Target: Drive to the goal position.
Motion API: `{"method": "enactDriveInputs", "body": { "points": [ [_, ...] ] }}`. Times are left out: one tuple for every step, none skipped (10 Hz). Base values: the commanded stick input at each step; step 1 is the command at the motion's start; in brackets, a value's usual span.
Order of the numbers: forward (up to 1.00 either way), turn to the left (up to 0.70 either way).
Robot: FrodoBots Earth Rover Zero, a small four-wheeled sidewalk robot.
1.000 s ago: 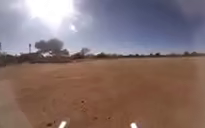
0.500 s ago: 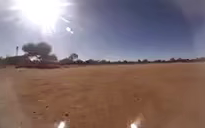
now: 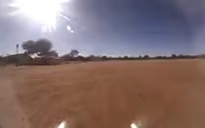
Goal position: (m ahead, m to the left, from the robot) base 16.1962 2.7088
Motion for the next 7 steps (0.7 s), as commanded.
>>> {"method": "enactDriveInputs", "body": {
  "points": [
    [0.5,0.0],
    [0.5,0.0],
    [0.5,0.0],
    [0.5,0.0],
    [0.5,0.0],
    [0.5,0.0],
    [0.5,0.0]
  ]
}}
